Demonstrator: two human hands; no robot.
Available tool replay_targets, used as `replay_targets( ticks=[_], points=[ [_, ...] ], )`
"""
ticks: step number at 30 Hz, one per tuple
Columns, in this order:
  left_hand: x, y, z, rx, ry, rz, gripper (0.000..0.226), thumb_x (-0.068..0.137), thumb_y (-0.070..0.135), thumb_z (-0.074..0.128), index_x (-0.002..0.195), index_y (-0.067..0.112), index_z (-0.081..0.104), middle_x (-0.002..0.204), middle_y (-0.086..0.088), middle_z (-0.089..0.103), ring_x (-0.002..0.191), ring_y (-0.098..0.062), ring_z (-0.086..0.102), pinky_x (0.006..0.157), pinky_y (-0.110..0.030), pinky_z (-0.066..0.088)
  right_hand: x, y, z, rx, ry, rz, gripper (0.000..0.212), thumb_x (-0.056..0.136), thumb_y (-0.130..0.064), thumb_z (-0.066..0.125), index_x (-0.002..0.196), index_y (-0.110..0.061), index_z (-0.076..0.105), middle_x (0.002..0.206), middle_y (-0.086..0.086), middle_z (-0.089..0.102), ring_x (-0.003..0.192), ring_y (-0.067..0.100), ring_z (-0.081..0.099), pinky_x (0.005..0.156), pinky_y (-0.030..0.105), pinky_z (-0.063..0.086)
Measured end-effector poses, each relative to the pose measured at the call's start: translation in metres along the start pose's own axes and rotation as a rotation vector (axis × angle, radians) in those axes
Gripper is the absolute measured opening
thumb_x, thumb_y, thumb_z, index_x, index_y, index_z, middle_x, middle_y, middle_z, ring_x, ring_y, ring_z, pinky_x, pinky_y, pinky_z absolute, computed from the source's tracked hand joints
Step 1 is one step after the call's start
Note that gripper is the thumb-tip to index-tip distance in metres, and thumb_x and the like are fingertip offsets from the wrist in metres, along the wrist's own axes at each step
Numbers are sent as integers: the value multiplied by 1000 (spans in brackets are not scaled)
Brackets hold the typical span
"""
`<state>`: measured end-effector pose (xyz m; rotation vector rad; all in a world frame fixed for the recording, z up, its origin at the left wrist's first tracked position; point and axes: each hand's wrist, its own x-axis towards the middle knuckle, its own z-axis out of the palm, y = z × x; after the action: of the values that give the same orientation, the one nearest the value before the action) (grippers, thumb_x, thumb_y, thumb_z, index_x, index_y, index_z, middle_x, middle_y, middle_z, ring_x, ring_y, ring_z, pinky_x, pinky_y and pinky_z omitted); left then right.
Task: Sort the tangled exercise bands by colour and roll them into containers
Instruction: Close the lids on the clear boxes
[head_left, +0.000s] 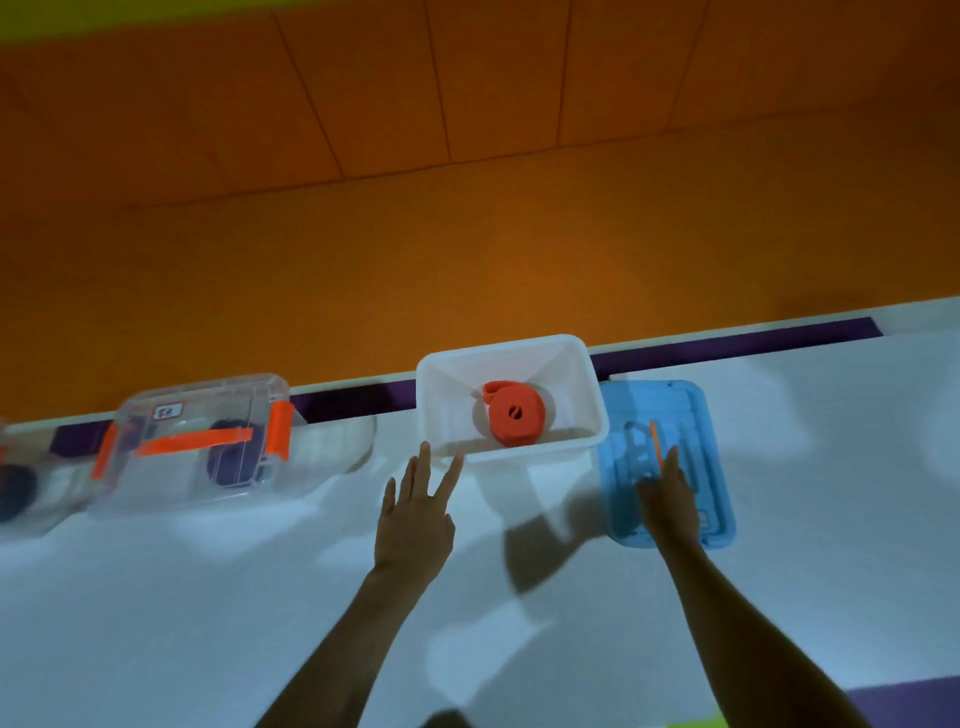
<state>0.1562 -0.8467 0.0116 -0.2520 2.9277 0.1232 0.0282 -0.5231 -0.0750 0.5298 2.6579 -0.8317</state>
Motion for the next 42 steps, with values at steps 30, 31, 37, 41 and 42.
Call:
replay_targets(
  ticks=[30,31,37,41,42],
  points=[
    [81,-2,-36,-1239,117,-583,63,110,49,36,166,22,21,156,-7,51,145,-30,47,112,-38,39,8,-189,-17,-279,75,-910,8,97,-20,71,97,-20,79,90,3,78,83,32,72,63,41,58],
    [83,-3,-34,-1197,106,-555,62,110,44,41,164,19,25,150,-9,57,139,-32,52,105,-38,44,7,-189,-9,-289,68,-928,6,95,-17,73,96,-19,79,88,3,78,81,32,72,63,41,58],
    [86,-1,-23,-1057,217,-431,41,109,17,48,150,12,49,128,-2,63,118,-21,59,89,-27,42,0,-167,4,-172,154,-949,36,104,-9,60,139,-19,65,149,7,57,144,32,47,116,49,42],
    [82,-3,-22,-1125,199,-411,43,108,13,48,151,17,49,126,6,59,117,-18,58,90,-29,48,3,-133,-4,121,88,-560,55,112,-47,25,160,-25,37,163,7,41,151,30,38,120,58,37],
    [81,-4,-20,-1138,190,-414,45,108,13,49,152,18,48,128,5,60,119,-20,60,92,-32,51,4,-126,-5,224,20,-532,59,109,-57,23,159,-29,38,156,5,49,143,29,48,112,60,46]
  ],
)
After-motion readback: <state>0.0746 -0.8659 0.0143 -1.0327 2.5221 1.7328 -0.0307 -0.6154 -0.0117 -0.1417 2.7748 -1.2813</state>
